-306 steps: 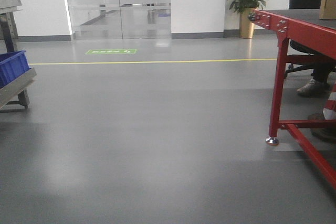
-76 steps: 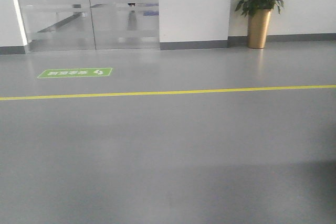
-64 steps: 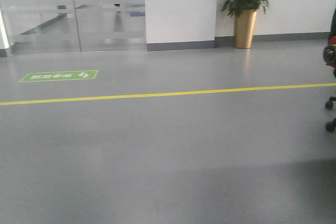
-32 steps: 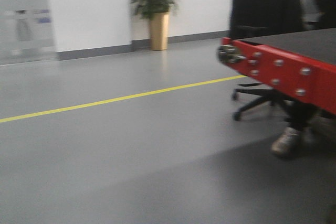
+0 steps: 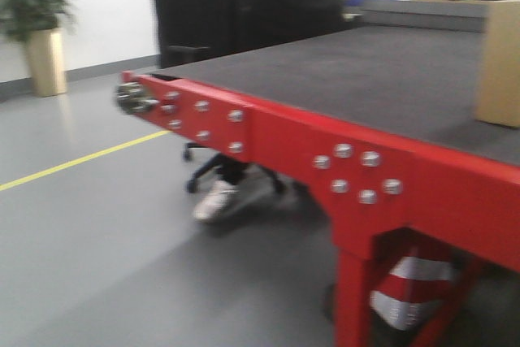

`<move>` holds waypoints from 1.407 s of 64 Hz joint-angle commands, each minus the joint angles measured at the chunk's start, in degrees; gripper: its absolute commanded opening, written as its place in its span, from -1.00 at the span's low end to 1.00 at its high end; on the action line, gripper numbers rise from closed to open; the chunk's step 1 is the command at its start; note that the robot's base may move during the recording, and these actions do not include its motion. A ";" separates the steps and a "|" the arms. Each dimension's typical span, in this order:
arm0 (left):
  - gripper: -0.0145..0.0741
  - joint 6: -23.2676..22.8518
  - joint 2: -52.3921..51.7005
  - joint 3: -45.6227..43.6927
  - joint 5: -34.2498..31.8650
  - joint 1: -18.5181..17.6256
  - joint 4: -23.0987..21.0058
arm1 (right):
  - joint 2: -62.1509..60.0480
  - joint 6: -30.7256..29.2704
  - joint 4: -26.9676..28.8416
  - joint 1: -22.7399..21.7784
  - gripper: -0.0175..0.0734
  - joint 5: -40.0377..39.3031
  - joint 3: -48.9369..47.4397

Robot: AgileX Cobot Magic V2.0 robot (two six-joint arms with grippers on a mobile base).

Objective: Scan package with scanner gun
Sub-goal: 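Drive the base toward the red-framed table with the box and scanner, then lower the left gripper toward the cardboard box on the table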

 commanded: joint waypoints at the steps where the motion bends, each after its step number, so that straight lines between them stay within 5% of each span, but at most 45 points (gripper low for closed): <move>1: -0.92 -0.03 -0.21 -0.18 -0.82 -0.20 0.04 | -0.16 0.00 -0.03 -0.40 -0.97 -1.18 -0.03; 90: -0.92 -0.03 -0.21 -0.18 -0.82 -0.20 0.04 | -0.16 0.00 -0.03 -0.40 -0.97 -1.18 -0.03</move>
